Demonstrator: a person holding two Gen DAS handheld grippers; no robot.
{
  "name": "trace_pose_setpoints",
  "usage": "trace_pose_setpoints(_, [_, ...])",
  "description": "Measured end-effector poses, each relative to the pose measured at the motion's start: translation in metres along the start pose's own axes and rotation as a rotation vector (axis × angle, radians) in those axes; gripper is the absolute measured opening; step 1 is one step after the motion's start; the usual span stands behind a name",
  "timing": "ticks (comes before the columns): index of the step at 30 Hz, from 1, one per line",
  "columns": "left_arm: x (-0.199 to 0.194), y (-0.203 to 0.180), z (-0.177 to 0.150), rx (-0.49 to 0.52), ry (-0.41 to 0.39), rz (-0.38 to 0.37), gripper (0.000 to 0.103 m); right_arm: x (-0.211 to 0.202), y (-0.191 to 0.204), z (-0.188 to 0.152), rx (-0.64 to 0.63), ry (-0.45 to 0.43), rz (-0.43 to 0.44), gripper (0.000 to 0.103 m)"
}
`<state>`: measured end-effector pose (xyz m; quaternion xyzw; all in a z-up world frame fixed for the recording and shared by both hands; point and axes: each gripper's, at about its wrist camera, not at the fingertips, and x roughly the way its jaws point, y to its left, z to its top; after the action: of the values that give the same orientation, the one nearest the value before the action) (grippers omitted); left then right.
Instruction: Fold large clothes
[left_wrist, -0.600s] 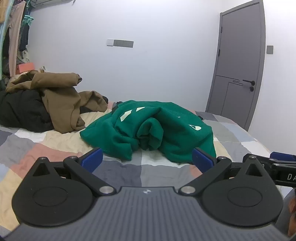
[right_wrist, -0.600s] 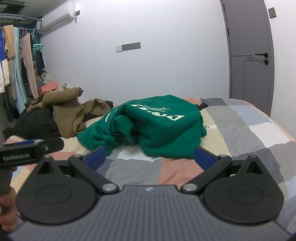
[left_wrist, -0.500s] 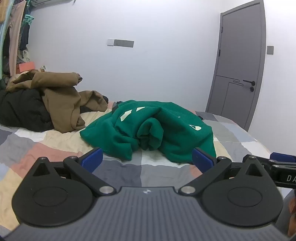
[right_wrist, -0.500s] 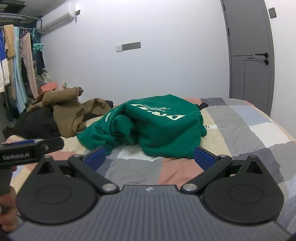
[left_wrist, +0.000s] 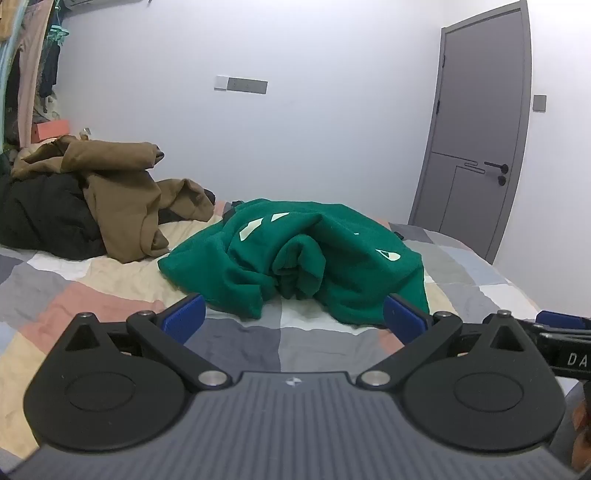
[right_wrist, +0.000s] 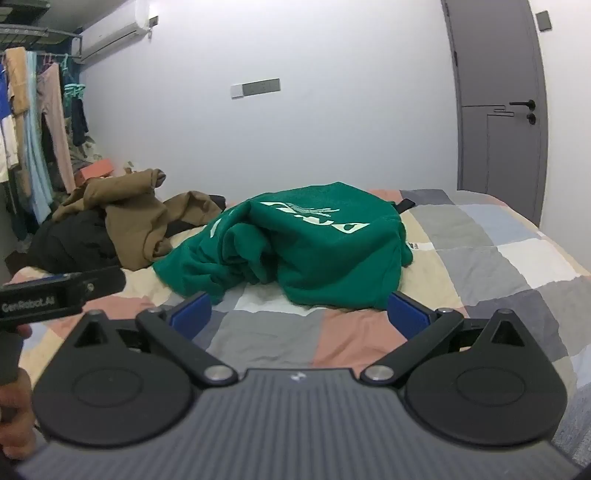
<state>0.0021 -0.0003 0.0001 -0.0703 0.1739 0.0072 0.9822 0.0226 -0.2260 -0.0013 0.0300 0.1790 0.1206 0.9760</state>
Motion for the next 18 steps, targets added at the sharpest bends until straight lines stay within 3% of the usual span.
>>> trace_pose_setpoints(18, [-0.0059, -0.0048, 0.0017, -0.011, -0.007, -0.018, 0.103, -0.0011, -0.0007, -0.0001, 0.011, 0.007, -0.001, 0.103])
